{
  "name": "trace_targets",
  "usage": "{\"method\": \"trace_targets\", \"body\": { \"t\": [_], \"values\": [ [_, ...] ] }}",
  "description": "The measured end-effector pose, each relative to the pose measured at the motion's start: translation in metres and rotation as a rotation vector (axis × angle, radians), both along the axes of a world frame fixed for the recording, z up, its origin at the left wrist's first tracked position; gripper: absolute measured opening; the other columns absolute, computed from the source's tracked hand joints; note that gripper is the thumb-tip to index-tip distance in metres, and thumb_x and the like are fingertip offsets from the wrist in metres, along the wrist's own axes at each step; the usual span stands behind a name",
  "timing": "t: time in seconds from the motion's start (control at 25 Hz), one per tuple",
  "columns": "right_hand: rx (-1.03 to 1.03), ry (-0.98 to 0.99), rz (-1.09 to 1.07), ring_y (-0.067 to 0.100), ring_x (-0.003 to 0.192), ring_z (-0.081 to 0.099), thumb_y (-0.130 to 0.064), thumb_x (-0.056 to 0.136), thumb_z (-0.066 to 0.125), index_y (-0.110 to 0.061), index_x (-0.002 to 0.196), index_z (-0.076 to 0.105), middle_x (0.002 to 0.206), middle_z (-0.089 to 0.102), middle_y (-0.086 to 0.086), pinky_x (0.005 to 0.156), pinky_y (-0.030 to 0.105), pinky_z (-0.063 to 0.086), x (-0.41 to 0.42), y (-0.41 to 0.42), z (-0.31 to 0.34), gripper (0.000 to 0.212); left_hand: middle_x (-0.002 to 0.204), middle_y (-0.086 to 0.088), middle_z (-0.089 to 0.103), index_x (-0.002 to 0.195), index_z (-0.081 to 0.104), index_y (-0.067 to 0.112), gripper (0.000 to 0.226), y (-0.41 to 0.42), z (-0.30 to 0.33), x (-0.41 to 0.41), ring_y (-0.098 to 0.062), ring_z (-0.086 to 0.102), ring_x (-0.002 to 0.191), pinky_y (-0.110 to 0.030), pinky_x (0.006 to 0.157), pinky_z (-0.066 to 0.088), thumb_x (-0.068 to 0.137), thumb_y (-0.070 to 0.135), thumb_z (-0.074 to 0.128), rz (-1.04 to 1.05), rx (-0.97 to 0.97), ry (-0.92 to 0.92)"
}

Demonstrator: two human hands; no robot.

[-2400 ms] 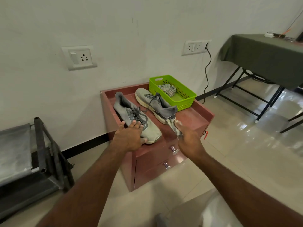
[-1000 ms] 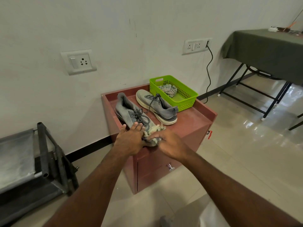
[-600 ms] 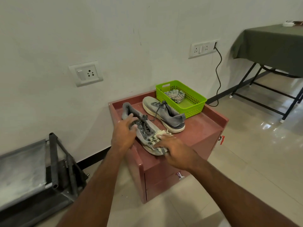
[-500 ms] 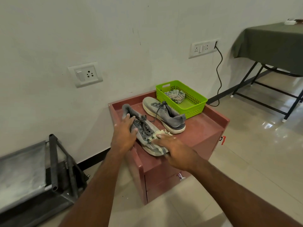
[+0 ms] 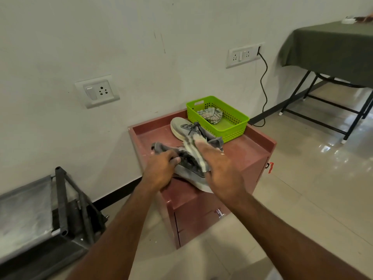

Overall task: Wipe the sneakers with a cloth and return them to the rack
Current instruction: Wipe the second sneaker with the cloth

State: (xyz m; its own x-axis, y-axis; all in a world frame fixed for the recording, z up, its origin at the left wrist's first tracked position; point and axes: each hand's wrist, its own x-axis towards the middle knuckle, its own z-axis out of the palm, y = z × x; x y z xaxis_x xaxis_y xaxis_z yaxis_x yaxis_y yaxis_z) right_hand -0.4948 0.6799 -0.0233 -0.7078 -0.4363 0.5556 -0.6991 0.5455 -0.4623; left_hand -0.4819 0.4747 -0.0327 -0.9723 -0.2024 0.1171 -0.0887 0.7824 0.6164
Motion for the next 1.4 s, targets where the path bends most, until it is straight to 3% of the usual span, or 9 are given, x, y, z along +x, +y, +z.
{"method": "trace_targets", "body": {
  "t": [0.16, 0.32, 0.44, 0.52, 0.64, 0.84, 1.04, 1.2, 1.4],
  "values": [
    [0.550, -0.197, 0.206, 0.015, 0.152, 0.013, -0.002, 0.088, 0.049, -0.019, 0.153, 0.031, 0.163, 0.024, 0.002, 0.118, 0.045, 0.021, 0.005, -0.024, -0.019, 0.069, 0.080, 0.000, 0.067, 0.081, 0.065, 0.019, 0.019, 0.007, 0.003, 0.010, -0.020, 0.062, 0.073, -0.036, 0.067, 0.049, 0.093, 0.010, 0.053, 0.007, 0.032, 0.020],
    [0.725, -0.162, 0.100, 0.019, 0.135, 0.045, -0.015, 0.083, 0.048, -0.027, 0.127, 0.060, 0.142, 0.055, -0.001, 0.113, 0.046, 0.030, 0.014, 0.007, -0.004, 0.047, 0.073, 0.000, 0.066, 0.074, 0.061, 0.017, 0.022, 0.005, 0.000, 0.014, -0.016, 0.060, 0.069, -0.038, 0.067, 0.047, 0.096, 0.024, 0.061, -0.002, 0.077, 0.042],
    [0.610, -0.172, -0.165, 0.032, 0.099, 0.063, -0.020, 0.080, 0.048, -0.019, 0.100, 0.066, 0.102, 0.071, 0.008, 0.094, 0.037, 0.042, 0.019, 0.016, 0.013, 0.026, 0.084, 0.004, 0.071, 0.075, 0.059, 0.024, 0.021, 0.001, -0.006, 0.016, -0.014, 0.066, 0.083, -0.043, 0.077, 0.052, 0.096, 0.027, 0.060, -0.037, 0.115, 0.069],
    [0.406, -0.115, -0.234, 0.032, 0.098, 0.062, -0.015, 0.078, 0.048, -0.019, 0.110, 0.064, 0.106, 0.071, 0.006, 0.075, 0.033, 0.043, 0.018, 0.013, 0.011, 0.035, 0.107, 0.009, 0.073, 0.081, 0.062, 0.028, 0.014, -0.001, -0.006, 0.022, -0.008, 0.066, 0.105, -0.037, 0.090, 0.051, 0.095, 0.026, 0.062, -0.073, 0.146, 0.084],
    [0.287, -0.132, -0.166, 0.028, 0.117, 0.058, -0.009, 0.076, 0.044, -0.021, 0.127, 0.061, 0.126, 0.066, 0.004, 0.094, 0.041, 0.049, 0.001, 0.001, 0.002, 0.055, 0.114, 0.006, 0.070, 0.106, 0.070, 0.021, 0.017, -0.007, -0.007, 0.030, -0.011, 0.062, 0.106, -0.032, 0.094, 0.048, 0.089, 0.020, 0.072, -0.105, 0.138, 0.069],
    [0.268, -0.189, -0.208, 0.034, 0.081, 0.061, -0.022, 0.073, 0.042, -0.019, 0.092, 0.063, 0.085, 0.069, 0.008, 0.064, 0.035, 0.042, -0.002, -0.001, -0.002, 0.029, 0.132, 0.008, 0.064, 0.120, 0.066, 0.033, 0.036, -0.013, -0.006, 0.030, -0.016, 0.058, 0.120, -0.040, 0.101, 0.047, 0.086, 0.030, 0.074, -0.056, -0.015, 0.057],
    [0.184, -0.100, -0.294, 0.031, 0.074, 0.063, -0.016, 0.077, 0.052, -0.018, 0.107, 0.067, 0.078, 0.069, 0.006, 0.065, 0.038, 0.050, -0.011, 0.012, 0.004, 0.034, 0.167, 0.005, 0.015, 0.125, 0.065, 0.030, 0.038, -0.018, 0.010, 0.020, -0.018, 0.006, 0.155, -0.061, 0.120, 0.004, 0.089, 0.041, 0.068, -0.110, -0.422, -0.054],
    [-0.085, 0.015, -0.346, 0.026, 0.083, 0.063, -0.007, 0.077, 0.053, -0.018, 0.118, 0.065, 0.090, 0.070, 0.002, 0.072, 0.040, 0.050, -0.019, 0.022, 0.014, 0.045, 0.166, 0.004, 0.020, 0.105, 0.064, 0.021, 0.017, -0.008, 0.026, 0.025, -0.026, 0.011, 0.155, -0.070, 0.117, 0.010, 0.094, 0.034, 0.063, 0.011, -0.265, 0.125],
    [-0.204, 0.100, -0.376, 0.020, 0.119, 0.054, 0.005, 0.076, 0.055, -0.022, 0.126, 0.060, 0.127, 0.062, -0.003, 0.091, 0.044, 0.046, -0.016, 0.021, 0.025, 0.058, 0.159, -0.008, 0.037, 0.094, 0.062, 0.018, 0.018, -0.026, 0.047, 0.034, -0.037, 0.010, 0.154, -0.072, 0.110, -0.009, 0.091, 0.035, 0.063, 0.376, -0.655, 0.298]
  ]
}}
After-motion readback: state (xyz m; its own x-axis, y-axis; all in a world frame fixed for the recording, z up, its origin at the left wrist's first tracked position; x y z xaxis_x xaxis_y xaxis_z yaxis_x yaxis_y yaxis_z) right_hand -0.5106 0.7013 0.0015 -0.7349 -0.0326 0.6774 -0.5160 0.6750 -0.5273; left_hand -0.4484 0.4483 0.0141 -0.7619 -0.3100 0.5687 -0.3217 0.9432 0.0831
